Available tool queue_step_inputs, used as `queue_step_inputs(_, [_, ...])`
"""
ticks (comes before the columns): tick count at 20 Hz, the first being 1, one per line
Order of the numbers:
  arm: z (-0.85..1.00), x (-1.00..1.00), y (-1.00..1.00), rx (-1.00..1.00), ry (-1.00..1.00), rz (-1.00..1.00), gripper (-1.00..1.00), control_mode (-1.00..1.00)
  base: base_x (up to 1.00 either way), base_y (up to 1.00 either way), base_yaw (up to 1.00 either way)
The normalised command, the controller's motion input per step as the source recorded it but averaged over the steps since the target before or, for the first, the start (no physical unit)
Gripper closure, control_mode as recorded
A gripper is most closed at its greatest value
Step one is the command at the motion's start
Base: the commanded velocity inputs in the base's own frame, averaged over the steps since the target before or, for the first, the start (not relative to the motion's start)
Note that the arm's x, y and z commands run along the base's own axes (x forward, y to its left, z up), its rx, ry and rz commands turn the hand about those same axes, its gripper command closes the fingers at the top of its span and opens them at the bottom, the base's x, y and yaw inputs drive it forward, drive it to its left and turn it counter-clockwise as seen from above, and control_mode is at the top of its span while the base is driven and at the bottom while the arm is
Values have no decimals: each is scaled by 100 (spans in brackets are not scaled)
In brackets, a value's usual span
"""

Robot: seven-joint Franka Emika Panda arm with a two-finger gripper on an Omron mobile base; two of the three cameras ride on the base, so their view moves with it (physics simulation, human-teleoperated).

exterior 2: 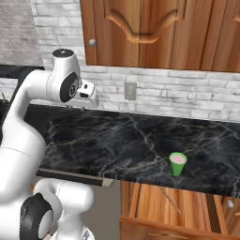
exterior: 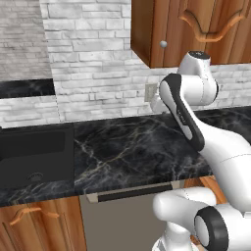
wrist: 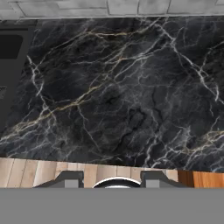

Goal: Pick up the straw from the right drawer and put it inside the smoothie cup.

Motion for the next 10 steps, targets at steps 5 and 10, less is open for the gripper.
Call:
queue_step_inputs(5, [-5,-33,-1,0,0,0,-100,-100,0,0,0])
queue_step_inputs(10, [-41,-56,0,-2,0,0,-100,-100,0,0,0])
